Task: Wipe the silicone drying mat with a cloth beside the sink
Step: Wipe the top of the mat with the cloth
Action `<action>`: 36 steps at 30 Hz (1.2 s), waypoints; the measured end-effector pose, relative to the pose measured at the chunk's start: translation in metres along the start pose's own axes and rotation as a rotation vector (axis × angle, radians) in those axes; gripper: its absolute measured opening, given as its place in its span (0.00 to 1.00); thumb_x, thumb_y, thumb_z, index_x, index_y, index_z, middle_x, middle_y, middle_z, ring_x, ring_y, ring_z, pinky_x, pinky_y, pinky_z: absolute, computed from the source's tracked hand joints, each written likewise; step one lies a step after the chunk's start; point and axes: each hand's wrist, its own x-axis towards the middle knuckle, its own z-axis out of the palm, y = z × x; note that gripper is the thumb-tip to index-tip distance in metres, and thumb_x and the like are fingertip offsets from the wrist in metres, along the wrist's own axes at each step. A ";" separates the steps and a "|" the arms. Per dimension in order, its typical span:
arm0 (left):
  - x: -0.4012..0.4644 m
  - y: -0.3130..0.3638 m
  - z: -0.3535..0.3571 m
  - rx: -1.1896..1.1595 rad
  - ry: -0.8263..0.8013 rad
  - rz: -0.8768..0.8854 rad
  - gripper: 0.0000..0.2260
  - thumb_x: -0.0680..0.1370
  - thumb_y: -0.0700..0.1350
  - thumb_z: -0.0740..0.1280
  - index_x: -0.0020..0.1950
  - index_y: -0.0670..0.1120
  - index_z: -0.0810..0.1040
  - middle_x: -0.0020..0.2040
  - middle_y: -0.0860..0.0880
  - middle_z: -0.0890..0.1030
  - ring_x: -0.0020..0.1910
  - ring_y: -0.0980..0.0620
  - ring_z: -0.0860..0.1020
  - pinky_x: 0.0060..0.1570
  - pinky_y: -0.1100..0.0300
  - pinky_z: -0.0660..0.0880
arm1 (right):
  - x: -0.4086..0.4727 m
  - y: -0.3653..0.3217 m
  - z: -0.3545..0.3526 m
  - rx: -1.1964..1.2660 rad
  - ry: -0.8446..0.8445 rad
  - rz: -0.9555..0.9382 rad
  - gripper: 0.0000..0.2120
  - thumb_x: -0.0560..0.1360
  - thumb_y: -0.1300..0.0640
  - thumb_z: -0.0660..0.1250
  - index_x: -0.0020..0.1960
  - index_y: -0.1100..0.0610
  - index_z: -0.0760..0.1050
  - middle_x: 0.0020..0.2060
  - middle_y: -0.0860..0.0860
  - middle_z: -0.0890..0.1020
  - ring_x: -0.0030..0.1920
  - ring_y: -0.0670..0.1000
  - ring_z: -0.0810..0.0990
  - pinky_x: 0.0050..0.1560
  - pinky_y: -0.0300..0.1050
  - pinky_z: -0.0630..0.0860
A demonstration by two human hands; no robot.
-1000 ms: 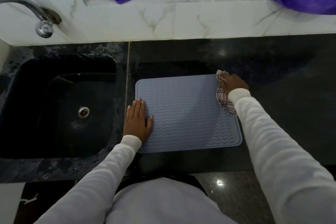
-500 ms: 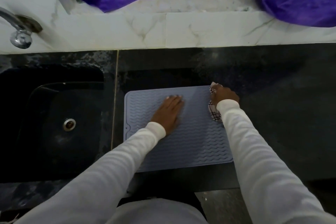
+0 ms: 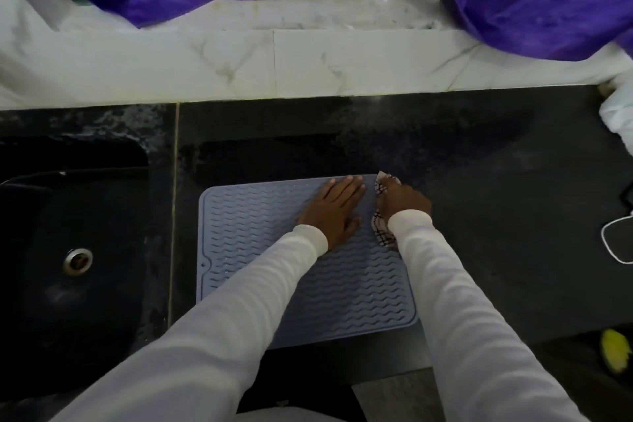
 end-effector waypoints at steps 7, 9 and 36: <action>0.000 -0.001 0.001 -0.029 0.029 -0.005 0.32 0.80 0.58 0.50 0.81 0.46 0.48 0.81 0.47 0.51 0.79 0.49 0.48 0.77 0.49 0.43 | -0.015 0.001 0.001 -0.076 -0.070 0.014 0.19 0.79 0.52 0.58 0.69 0.52 0.67 0.63 0.55 0.76 0.61 0.60 0.76 0.57 0.51 0.73; 0.000 -0.001 0.001 -0.029 0.037 -0.005 0.32 0.80 0.58 0.51 0.81 0.46 0.49 0.81 0.47 0.52 0.79 0.49 0.49 0.77 0.49 0.43 | -0.021 0.004 0.002 -0.060 -0.092 0.023 0.20 0.79 0.51 0.56 0.70 0.49 0.65 0.64 0.55 0.76 0.61 0.60 0.76 0.57 0.51 0.72; -0.003 0.000 0.002 -0.032 0.081 -0.013 0.31 0.81 0.59 0.49 0.81 0.47 0.50 0.81 0.49 0.51 0.79 0.50 0.48 0.77 0.48 0.46 | -0.076 0.036 0.035 0.057 -0.057 0.023 0.25 0.79 0.48 0.58 0.75 0.47 0.58 0.66 0.53 0.75 0.59 0.61 0.78 0.58 0.54 0.74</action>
